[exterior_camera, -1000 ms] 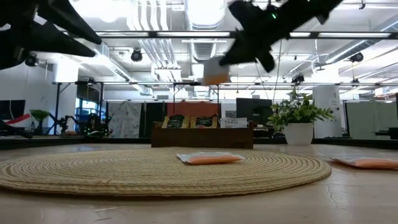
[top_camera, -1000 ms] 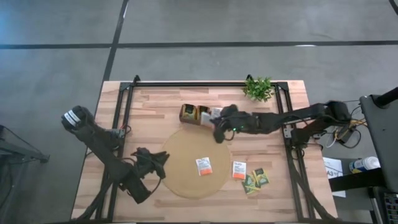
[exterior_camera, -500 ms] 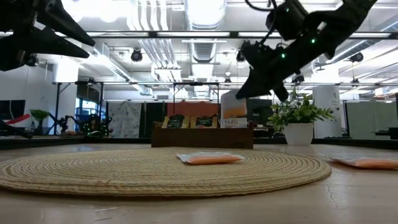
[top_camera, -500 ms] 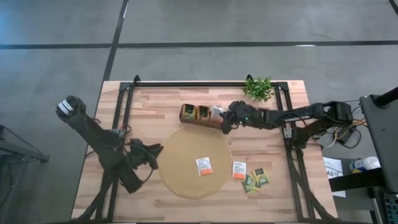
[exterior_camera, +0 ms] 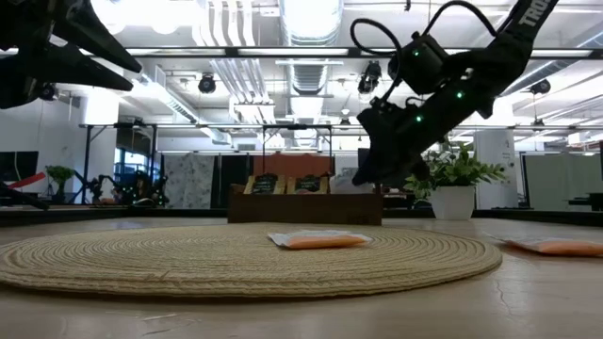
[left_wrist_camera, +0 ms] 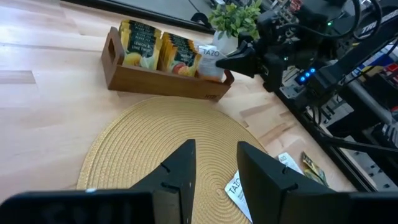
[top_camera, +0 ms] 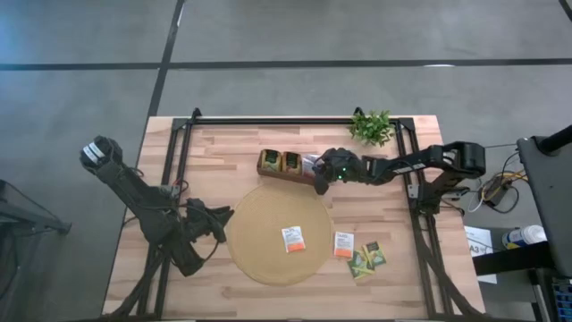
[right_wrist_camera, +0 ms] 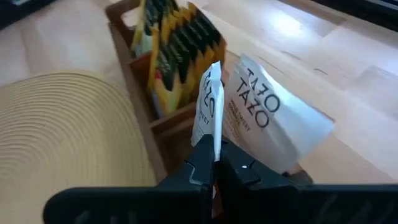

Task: Pick & Place Tea
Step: Put the orange tea bag into the right section of the wooden organizer

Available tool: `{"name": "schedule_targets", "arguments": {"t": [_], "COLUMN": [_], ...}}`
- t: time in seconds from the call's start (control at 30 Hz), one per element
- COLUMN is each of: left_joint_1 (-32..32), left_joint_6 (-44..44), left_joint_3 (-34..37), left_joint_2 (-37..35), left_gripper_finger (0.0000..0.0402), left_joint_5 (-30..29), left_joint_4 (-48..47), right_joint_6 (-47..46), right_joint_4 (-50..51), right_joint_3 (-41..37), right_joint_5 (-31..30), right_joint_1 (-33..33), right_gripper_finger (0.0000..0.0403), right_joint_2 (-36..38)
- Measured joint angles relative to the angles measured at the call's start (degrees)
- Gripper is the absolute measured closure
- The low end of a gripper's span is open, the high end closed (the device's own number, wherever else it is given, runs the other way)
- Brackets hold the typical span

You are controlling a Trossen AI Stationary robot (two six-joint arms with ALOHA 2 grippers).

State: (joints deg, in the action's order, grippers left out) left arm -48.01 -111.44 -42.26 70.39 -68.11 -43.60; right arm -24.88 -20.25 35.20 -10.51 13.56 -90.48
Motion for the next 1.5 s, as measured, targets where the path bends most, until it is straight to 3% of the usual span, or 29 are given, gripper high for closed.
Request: {"name": "schedule_targets", "arguments": {"t": [0.37, 0.63, 0.77, 1.0, 1.13, 1.2, 1.33, 1.4, 1.5], "left_joint_1": [0.0, 0.6, 0.8, 0.7, 0.9, 1.1, 2.7, 4.1, 6.7], "left_joint_6": [-0.1, -1.4, -2.3, -2.5, -0.1, 0.8, 0.9, 3.0, 13.4], "left_joint_3": [0.0, 0.8, 1.1, 1.2, 1.4, 1.4, 3.0, 4.8, 7.4], "left_joint_2": [0.0, 0.0, 0.0, 0.0, 0.1, 0.5, 2.4, 3.5, 6.8], "left_gripper_finger": [0.0289, 0.0289, 0.0289, 0.0289, 0.0289, 0.0289, 0.0289, 0.0289, 0.0289], "left_joint_5": [0.1, 0.1, 0.1, 0.4, 4.4, 6.0, 6.7, 7.8, 11.5], "left_joint_4": [0.2, 0.3, 0.4, 2.4, 5.3, 6.6, 12.9, 20.7, 37.7], "right_joint_6": [2.9, 3.3, 9.0, 17.7, 18.1, 18.4, 16.3, 13.6, 9.9], "right_joint_4": [3.1, 6.3, 7.9, 20.6, 25.7, 27.5, 30.4, 31.3, 32.5], "right_joint_3": [0.1, 1.0, 2.1, 8.5, 12.3, 13.9, 17.0, 17.9, 18.2], "right_joint_5": [-6.1, -4.4, -3.8, -4.2, -3.6, -0.4, 14.8, 20.0, 22.7], "right_joint_1": [0.0, 0.0, 0.0, 0.0, -0.7, -1.0, -1.1, -1.8, -4.0], "right_gripper_finger": [0.039, 0.0328, 0.0299, 0.0291, 0.0298, 0.0301, 0.0308, 0.0311, 0.0314], "right_joint_2": [0.0, 0.1, 0.7, 1.7, 3.2, 3.5, 3.4, 2.8, 1.6]}}
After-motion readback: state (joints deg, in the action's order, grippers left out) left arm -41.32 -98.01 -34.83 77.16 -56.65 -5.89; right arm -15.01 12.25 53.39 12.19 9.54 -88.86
